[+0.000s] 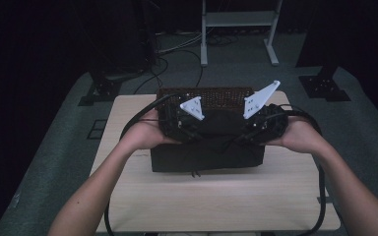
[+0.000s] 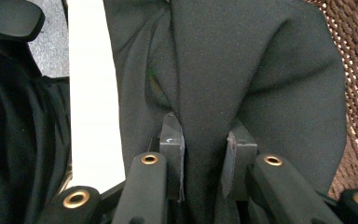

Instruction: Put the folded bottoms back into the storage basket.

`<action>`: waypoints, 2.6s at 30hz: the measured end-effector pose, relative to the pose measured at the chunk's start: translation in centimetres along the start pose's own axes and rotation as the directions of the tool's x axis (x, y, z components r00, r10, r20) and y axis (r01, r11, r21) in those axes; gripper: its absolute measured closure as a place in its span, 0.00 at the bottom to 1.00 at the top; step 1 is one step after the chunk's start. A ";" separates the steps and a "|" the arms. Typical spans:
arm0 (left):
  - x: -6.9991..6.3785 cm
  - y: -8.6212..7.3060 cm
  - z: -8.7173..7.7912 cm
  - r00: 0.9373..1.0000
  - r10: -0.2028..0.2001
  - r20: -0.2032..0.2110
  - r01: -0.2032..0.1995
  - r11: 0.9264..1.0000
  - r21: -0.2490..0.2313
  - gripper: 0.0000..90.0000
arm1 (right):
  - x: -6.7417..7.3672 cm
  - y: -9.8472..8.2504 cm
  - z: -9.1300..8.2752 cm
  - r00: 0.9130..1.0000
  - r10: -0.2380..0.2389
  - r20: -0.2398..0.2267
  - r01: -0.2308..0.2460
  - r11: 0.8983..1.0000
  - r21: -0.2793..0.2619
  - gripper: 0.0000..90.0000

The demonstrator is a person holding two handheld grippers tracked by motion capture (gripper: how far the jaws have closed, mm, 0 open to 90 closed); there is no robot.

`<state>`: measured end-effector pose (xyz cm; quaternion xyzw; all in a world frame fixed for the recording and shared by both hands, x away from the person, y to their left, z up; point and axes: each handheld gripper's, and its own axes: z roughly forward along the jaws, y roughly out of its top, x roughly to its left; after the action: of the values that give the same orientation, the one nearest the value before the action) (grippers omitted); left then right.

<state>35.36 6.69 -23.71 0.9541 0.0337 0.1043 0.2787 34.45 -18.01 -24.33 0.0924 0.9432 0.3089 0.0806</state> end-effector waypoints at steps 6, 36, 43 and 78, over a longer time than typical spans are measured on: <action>1.0 0.7 -0.7 1.000 0.000 0.004 0.000 1.000 -0.001 0.83 | -0.7 0.7 -0.9 1.000 -0.001 0.004 0.001 1.000 0.000 0.81; 5.9 2.7 -3.7 1.000 -0.005 -0.012 0.005 1.000 -0.014 0.83 | -4.8 4.4 -3.5 0.999 -0.013 0.030 0.013 1.000 0.001 0.81; 7.4 3.2 -4.6 1.000 -0.005 -0.025 0.005 1.000 -0.022 0.83 | -6.1 5.8 -4.4 0.999 -0.017 0.046 0.017 1.000 0.010 0.81; 15.5 3.2 -1.4 0.998 -0.035 -0.054 0.036 0.999 0.014 0.83 | -14.5 6.0 -1.6 0.997 0.038 0.061 -0.038 0.999 0.006 0.81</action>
<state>50.23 6.62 -18.06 0.9523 0.0588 0.1247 0.2723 48.88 -17.43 -18.09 0.1199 0.9395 0.3039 0.1029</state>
